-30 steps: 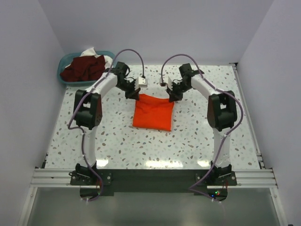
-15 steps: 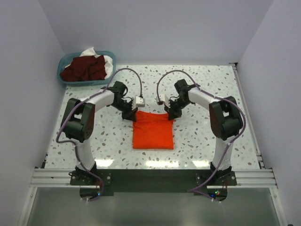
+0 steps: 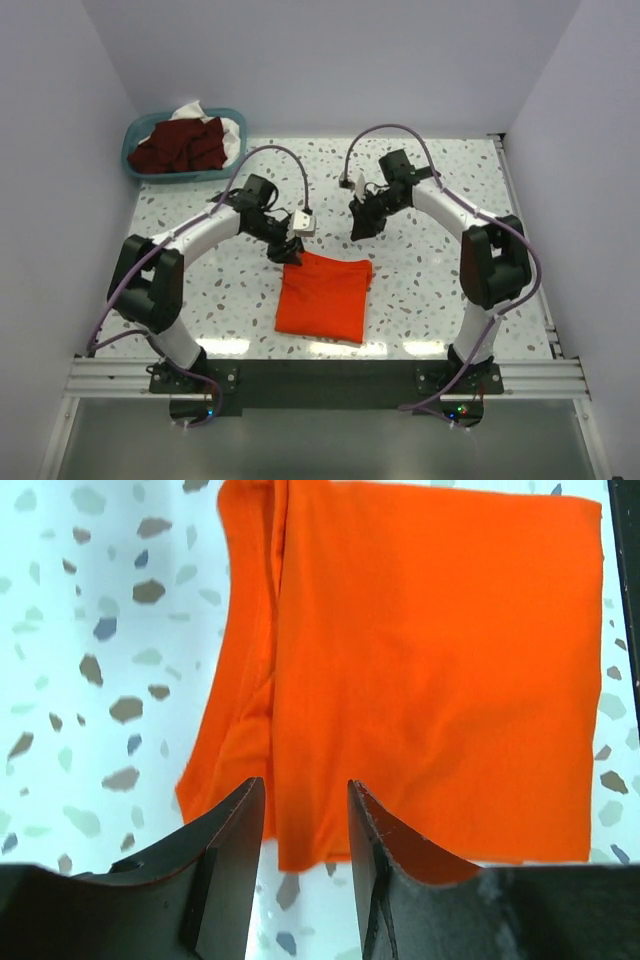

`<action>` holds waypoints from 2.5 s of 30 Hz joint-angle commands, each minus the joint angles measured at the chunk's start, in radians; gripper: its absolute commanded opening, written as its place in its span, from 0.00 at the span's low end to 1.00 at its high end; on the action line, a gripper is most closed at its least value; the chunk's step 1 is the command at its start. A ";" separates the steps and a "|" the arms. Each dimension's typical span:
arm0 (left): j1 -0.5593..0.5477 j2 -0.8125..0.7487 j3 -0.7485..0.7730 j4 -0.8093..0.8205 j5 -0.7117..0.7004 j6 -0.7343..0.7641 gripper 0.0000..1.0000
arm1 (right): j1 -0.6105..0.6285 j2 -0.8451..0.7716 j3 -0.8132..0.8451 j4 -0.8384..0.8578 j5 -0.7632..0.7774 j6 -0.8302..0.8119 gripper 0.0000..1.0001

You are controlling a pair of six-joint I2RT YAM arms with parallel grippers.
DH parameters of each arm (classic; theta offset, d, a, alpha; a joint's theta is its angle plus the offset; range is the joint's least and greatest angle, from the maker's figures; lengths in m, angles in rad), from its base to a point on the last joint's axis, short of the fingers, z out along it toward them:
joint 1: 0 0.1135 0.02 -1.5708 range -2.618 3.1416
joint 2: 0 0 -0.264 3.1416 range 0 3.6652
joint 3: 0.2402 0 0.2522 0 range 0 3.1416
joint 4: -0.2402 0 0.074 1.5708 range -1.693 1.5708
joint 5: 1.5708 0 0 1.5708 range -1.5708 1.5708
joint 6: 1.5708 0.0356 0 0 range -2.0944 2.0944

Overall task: Fold and stack the t-shirts
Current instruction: Fold the tshirt

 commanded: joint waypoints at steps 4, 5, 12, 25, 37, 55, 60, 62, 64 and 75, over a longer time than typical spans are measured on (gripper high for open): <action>-0.097 0.113 0.088 0.143 0.049 -0.057 0.44 | -0.006 0.164 0.141 0.097 -0.057 0.389 0.14; -0.108 0.124 0.091 0.162 0.037 -0.066 0.44 | -0.006 0.181 0.159 0.105 -0.061 0.414 0.13; -0.169 0.215 0.108 0.196 0.021 -0.094 0.47 | -0.006 0.276 0.220 0.099 -0.075 0.491 0.08; -0.194 0.256 0.122 0.189 -0.006 -0.101 0.39 | -0.004 0.294 0.190 0.090 -0.118 0.462 0.06; -0.230 0.082 -0.004 0.275 -0.058 -0.077 0.00 | 0.066 0.366 0.222 0.032 -0.219 0.408 0.01; -0.247 -0.043 -0.057 0.454 -0.177 -0.046 0.00 | 0.095 0.571 0.293 -0.170 -0.254 0.227 0.00; -0.246 -0.026 -0.047 0.469 -0.184 -0.035 0.00 | 0.094 0.578 0.302 -0.189 -0.265 0.205 0.00; -0.246 -0.018 -0.054 0.485 -0.195 -0.032 0.00 | 0.094 0.578 0.305 -0.196 -0.267 0.202 0.00; -0.244 -0.014 -0.065 0.509 -0.207 -0.029 0.00 | 0.092 0.578 0.309 -0.196 -0.265 0.201 0.00; -0.246 -0.116 -0.122 0.588 -0.233 -0.038 0.39 | 0.091 0.552 0.443 -0.277 -0.159 0.143 0.11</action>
